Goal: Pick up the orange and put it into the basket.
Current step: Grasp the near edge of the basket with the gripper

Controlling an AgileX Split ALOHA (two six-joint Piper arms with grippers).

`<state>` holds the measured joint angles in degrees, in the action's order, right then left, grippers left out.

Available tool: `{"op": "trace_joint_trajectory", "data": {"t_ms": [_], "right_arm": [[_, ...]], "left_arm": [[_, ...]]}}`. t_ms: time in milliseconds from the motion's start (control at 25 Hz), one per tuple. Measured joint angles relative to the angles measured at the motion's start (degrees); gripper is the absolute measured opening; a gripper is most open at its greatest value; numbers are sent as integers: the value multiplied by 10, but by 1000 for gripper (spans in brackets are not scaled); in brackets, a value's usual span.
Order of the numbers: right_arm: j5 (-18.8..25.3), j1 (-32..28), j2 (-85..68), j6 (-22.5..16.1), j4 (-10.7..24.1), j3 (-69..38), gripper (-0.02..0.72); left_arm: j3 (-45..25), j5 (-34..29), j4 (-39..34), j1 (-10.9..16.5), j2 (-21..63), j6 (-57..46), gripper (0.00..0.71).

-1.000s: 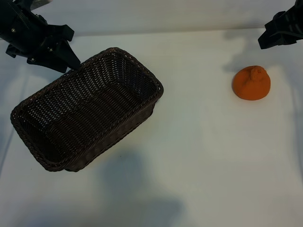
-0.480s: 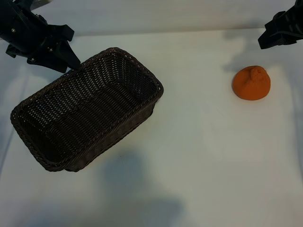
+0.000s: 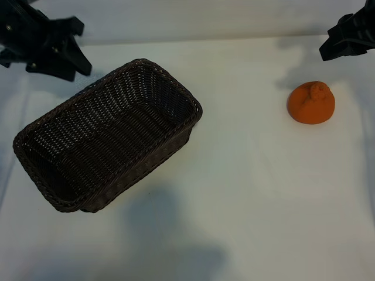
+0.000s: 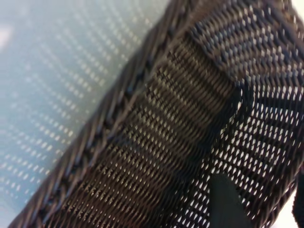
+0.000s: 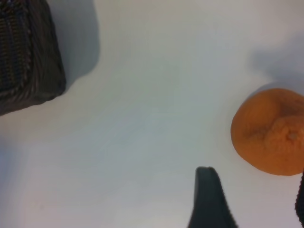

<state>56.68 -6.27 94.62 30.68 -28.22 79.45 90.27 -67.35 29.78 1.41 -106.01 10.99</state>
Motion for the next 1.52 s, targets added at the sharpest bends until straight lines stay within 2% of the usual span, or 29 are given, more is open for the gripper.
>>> {"op": "trace_joint_trajectory", "data": {"t_ms": [360, 760, 1000, 1080, 1360, 1520], "right_arm": [[0, 0, 0, 0, 0, 0, 433], [0, 0, 0, 0, 0, 0, 433], [1, 0, 0, 0, 5, 0, 433], [1, 0, 0, 0, 9, 0, 433], [2, 0, 0, 0, 18, 0, 433], [2, 0, 0, 0, 19, 0, 433]], "left_arm": [[4, 0, -2, 20, 85, -63, 393], [4, 0, -117, 27, 194, -144, 367], [-7, 0, -124, 30, 201, -174, 367], [-31, 0, -122, 44, 201, -176, 366], [-154, 0, -120, 127, 201, -163, 365], [-194, 0, -120, 155, 201, -141, 365]]}}
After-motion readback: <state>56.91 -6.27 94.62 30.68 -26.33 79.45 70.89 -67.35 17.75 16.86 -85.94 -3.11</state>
